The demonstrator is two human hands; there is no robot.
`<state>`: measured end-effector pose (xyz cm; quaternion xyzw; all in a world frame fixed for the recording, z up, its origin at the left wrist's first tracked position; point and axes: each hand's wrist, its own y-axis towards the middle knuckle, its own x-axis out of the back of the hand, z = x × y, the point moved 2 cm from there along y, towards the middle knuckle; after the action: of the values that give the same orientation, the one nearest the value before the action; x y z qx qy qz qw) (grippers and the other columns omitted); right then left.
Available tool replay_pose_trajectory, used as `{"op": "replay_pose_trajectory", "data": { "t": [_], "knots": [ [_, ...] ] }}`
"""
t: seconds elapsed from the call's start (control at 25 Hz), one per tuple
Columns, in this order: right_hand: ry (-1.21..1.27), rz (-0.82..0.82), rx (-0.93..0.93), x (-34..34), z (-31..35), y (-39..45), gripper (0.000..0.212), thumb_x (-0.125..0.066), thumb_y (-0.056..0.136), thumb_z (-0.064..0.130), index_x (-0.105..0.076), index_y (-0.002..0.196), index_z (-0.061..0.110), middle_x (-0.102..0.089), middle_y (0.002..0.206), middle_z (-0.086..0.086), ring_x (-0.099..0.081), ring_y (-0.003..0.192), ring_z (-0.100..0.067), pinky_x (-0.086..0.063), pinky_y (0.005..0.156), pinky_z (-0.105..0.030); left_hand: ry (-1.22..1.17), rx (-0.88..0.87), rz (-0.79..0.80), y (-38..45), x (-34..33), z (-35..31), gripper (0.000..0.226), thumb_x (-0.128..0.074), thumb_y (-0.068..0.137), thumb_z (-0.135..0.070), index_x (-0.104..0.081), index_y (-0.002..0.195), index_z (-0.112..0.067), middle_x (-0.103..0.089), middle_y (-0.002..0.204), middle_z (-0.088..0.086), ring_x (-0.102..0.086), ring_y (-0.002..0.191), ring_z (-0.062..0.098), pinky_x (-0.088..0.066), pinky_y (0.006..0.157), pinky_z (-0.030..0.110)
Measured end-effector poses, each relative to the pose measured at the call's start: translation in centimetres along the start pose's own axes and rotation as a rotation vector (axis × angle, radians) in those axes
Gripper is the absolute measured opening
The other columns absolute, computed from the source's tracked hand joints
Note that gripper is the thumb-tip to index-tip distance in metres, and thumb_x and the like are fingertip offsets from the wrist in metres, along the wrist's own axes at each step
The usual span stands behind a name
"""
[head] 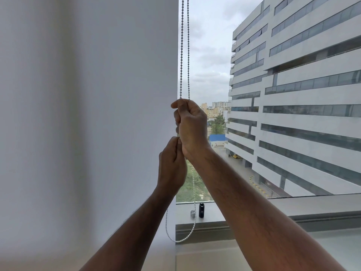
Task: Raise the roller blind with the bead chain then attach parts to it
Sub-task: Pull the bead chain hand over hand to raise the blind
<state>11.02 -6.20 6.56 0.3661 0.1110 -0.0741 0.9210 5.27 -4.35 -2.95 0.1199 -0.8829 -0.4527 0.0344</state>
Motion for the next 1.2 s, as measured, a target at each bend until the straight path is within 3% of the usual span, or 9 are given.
{"op": "replay_pose_trajectory", "data": {
  "t": [0.16, 0.28, 0.4, 0.48, 0.64, 0.76, 1.0, 1.08, 1.2],
  "knots": [
    [-0.015, -0.019, 0.040, 0.4, 0.2, -0.8, 0.030, -0.052, 0.105, 0.013, -0.069, 0.081, 0.018, -0.040, 0.056, 0.007, -0.030, 0.048, -0.005, -0.027, 0.046, -0.023, -0.180, 0.086, 0.036, -0.2, 0.6, -0.2, 0.035, -0.039, 0.111, -0.013, -0.056, 0.080, -0.011, -0.051, 0.058, -0.002, -0.045, 0.049, 0.010, -0.038, 0.044, 0.025],
    [-0.045, -0.030, 0.049, 1.1, -0.2, -1.6, 0.028, -0.053, 0.105, 0.015, -0.069, 0.083, 0.017, -0.042, 0.057, 0.007, -0.036, 0.050, -0.006, -0.032, 0.047, -0.023, -0.176, 0.115, 0.007, 0.8, 1.2, -0.7, 0.036, -0.033, 0.111, -0.016, -0.061, 0.089, -0.016, -0.060, 0.061, -0.004, -0.056, 0.052, 0.013, -0.047, 0.042, 0.028],
    [-0.051, -0.008, 0.017, 1.8, -1.2, -2.9, 0.027, -0.052, 0.106, 0.019, -0.070, 0.085, 0.018, -0.059, 0.057, 0.011, -0.060, 0.052, -0.001, -0.048, 0.045, -0.020, -0.173, 0.146, -0.024, 2.3, 1.8, -1.7, 0.035, -0.033, 0.111, -0.016, -0.066, 0.097, -0.014, -0.069, 0.069, -0.006, -0.065, 0.060, 0.003, -0.056, 0.048, 0.024],
    [-0.054, -0.002, 0.033, 2.1, -1.9, -3.9, 0.028, -0.051, 0.106, 0.018, -0.071, 0.087, 0.017, -0.075, 0.074, 0.000, -0.074, 0.070, -0.011, -0.058, 0.055, -0.028, -0.188, 0.154, -0.036, 3.3, 1.9, -2.7, 0.035, -0.035, 0.111, -0.016, -0.068, 0.103, -0.007, -0.071, 0.079, 0.001, -0.069, 0.065, 0.002, -0.057, 0.053, 0.023],
    [-0.116, -0.041, 0.083, 3.0, -3.0, -5.6, 0.030, -0.053, 0.106, 0.014, -0.074, 0.087, 0.023, -0.069, 0.081, -0.015, -0.056, 0.072, -0.018, -0.050, 0.067, -0.036, -0.339, 0.249, -0.016, 5.9, 1.8, -5.1, 0.036, -0.038, 0.110, -0.015, -0.073, 0.105, -0.010, -0.074, 0.087, 0.006, -0.076, 0.076, 0.012, -0.061, 0.065, 0.028],
    [-0.129, -0.058, 0.044, 3.7, -4.3, -7.1, 0.026, -0.053, 0.106, 0.012, -0.072, 0.088, 0.010, -0.052, 0.072, -0.019, -0.044, 0.066, -0.019, -0.040, 0.064, -0.038, -0.490, 0.324, 0.045, 8.0, 1.7, -7.2, 0.035, -0.039, 0.110, -0.015, -0.073, 0.107, -0.010, -0.079, 0.097, 0.010, -0.080, 0.088, 0.023, -0.062, 0.077, 0.036],
    [-0.110, -0.046, -0.027, 4.5, -6.3, -9.4, 0.025, -0.053, 0.106, 0.011, -0.070, 0.087, 0.008, -0.049, 0.074, -0.016, -0.040, 0.068, -0.021, -0.037, 0.067, -0.039, -0.603, 0.317, 0.109, 10.1, 1.0, -10.0, 0.030, -0.041, 0.111, -0.015, -0.070, 0.116, -0.007, -0.082, 0.099, 0.009, -0.080, 0.094, 0.023, -0.063, 0.072, 0.032],
    [-0.127, -0.041, -0.024, 4.8, -6.9, -10.2, 0.025, -0.053, 0.105, 0.010, -0.070, 0.087, 0.009, -0.052, 0.077, -0.027, -0.043, 0.068, -0.026, -0.040, 0.065, -0.042, -0.601, 0.308, 0.119, 10.4, 0.6, -10.5, 0.030, -0.042, 0.110, -0.016, -0.069, 0.117, -0.007, -0.082, 0.097, 0.008, -0.081, 0.089, 0.020, -0.062, 0.068, 0.030],
    [-0.141, -0.038, -0.029, 5.1, -7.5, -11.3, 0.024, -0.053, 0.104, 0.007, -0.071, 0.088, 0.008, -0.054, 0.084, -0.034, -0.047, 0.069, -0.038, -0.045, 0.066, -0.044, -0.571, 0.286, 0.094, 10.3, 0.3, -10.6, 0.028, -0.045, 0.110, -0.016, -0.071, 0.115, -0.008, -0.070, 0.075, 0.002, -0.059, 0.053, 0.008, -0.045, 0.046, 0.021]
  ]
}}
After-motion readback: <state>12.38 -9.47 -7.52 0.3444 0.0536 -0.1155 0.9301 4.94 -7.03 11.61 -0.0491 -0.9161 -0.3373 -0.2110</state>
